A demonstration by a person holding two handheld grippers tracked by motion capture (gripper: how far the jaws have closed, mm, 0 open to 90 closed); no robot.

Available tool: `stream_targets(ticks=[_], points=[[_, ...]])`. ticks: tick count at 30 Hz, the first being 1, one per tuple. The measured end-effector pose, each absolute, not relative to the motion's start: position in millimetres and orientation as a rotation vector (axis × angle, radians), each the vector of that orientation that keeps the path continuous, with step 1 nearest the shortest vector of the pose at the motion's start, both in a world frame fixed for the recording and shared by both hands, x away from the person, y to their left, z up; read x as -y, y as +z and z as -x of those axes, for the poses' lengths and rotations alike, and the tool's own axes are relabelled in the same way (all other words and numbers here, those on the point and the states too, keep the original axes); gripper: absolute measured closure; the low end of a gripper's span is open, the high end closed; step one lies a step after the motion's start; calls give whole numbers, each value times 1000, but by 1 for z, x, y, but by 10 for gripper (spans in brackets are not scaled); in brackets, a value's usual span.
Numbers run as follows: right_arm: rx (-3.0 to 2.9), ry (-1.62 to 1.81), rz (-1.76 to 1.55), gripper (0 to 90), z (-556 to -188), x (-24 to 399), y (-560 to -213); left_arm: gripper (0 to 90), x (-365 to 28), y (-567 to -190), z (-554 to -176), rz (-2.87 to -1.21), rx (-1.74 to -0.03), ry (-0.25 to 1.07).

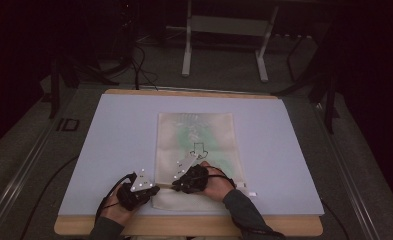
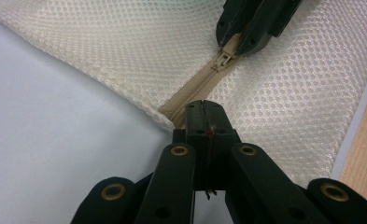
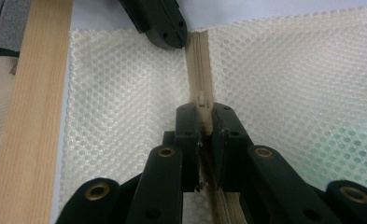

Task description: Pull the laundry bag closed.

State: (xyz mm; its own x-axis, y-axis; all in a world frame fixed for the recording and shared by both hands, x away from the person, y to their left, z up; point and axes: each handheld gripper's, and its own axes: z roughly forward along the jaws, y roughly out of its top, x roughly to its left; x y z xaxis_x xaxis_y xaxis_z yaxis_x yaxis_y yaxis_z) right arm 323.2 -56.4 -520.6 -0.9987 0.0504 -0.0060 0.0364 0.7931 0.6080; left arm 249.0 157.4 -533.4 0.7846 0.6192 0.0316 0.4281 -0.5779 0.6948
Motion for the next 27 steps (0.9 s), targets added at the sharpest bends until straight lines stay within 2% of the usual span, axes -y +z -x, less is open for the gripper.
stream_targets(ticks=[16, 21, 27], points=[[-2967, 959, -67, 821, -324, 61, -519, 898, -157, -533, -250, -2281, -770, 346], [-2972, 940, -58, 821, -324, 59, -518, 895, -153, -531, -247, -2309, -748, 394], [-2973, 930, -59, 821, -324, 58, -518, 891, -155, -529, -249, -2251, -765, 398]])
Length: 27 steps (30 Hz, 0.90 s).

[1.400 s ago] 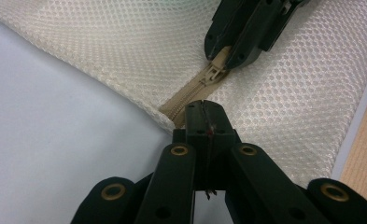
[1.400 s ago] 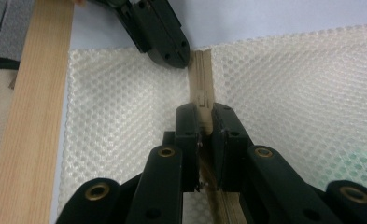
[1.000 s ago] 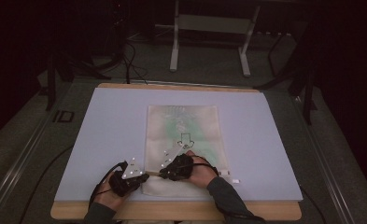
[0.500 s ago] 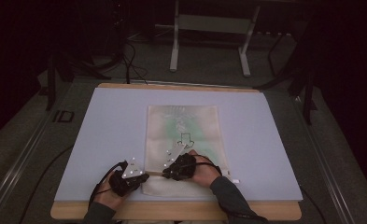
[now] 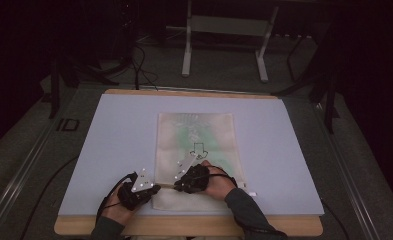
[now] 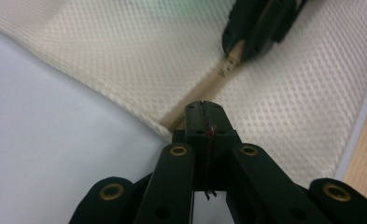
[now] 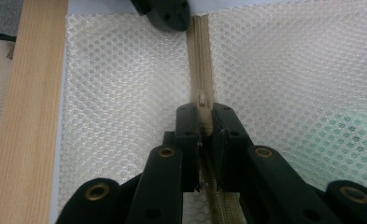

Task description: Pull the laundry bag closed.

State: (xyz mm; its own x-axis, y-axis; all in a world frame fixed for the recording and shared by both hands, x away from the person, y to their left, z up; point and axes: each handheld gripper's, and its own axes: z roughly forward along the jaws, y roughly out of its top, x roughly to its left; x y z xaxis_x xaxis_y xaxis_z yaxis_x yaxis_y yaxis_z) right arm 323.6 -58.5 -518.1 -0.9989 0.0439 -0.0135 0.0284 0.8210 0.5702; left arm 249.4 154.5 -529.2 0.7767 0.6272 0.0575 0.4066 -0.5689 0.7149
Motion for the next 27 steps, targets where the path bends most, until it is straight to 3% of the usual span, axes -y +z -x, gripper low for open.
stream_targets(ticks=[27], points=[[-2993, 881, -30, 820, -325, 54, -516, 892, -153, -534, -262, -2207, -834, 365]])
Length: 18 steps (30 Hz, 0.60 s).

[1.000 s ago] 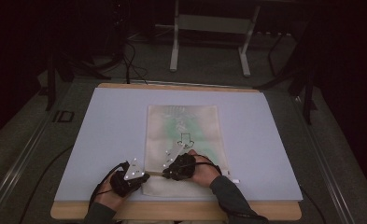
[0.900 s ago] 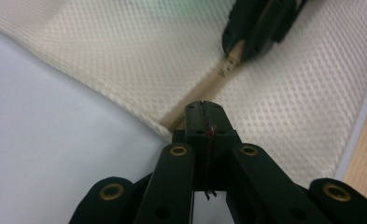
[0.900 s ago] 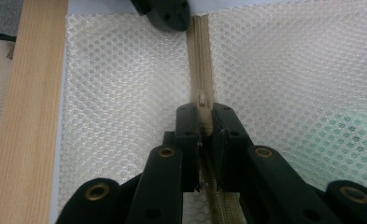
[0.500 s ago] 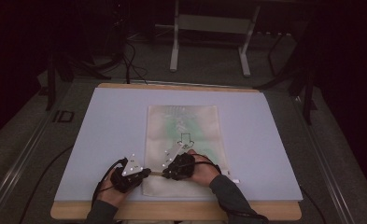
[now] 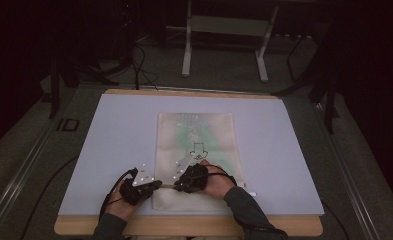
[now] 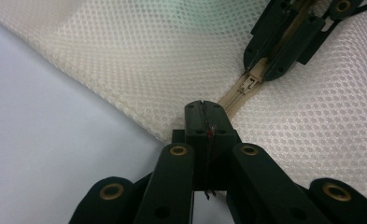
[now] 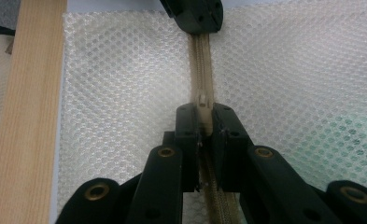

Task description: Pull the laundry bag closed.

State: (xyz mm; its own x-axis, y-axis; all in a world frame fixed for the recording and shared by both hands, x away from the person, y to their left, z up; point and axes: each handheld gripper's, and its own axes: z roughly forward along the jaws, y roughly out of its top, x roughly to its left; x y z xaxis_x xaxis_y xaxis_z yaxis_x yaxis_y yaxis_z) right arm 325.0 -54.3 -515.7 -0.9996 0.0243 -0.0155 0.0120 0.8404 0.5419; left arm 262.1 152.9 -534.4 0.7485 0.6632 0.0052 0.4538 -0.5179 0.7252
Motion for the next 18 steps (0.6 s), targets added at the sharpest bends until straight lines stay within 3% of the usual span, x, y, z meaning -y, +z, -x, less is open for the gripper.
stream_targets(ticks=[18], points=[[-3009, 753, 26, 821, -324, 45, -510, 895, -150, -535, -260, -2224, -833, 395]])
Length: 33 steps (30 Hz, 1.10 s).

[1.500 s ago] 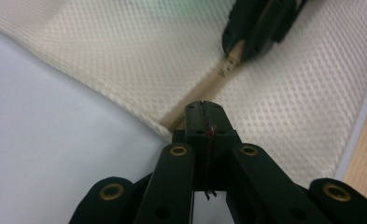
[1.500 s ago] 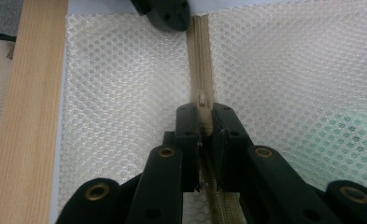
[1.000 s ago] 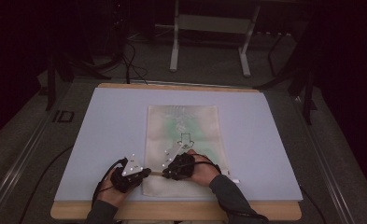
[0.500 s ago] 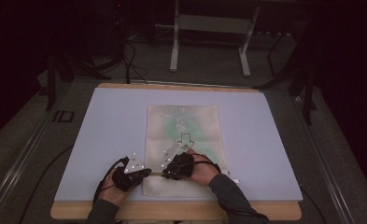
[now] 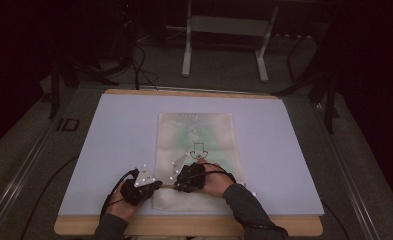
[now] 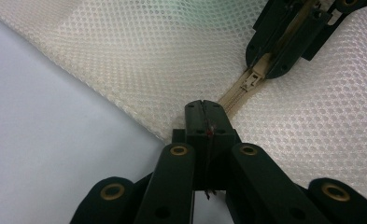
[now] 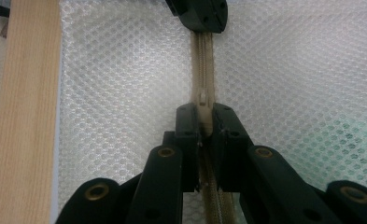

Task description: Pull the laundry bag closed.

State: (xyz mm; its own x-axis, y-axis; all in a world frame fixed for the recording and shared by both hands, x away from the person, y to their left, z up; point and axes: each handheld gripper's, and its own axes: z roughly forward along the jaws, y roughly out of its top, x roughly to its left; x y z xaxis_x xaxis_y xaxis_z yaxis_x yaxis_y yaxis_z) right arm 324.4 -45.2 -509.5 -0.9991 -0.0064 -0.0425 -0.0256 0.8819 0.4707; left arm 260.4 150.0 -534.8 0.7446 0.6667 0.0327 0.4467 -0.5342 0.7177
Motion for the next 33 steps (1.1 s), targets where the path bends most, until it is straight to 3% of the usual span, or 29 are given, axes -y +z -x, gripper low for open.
stream_targets(ticks=[33], points=[[-3029, 604, 55, 822, -323, 48, -501, 895, -151, -535, -261, -2218, -839, 380]])
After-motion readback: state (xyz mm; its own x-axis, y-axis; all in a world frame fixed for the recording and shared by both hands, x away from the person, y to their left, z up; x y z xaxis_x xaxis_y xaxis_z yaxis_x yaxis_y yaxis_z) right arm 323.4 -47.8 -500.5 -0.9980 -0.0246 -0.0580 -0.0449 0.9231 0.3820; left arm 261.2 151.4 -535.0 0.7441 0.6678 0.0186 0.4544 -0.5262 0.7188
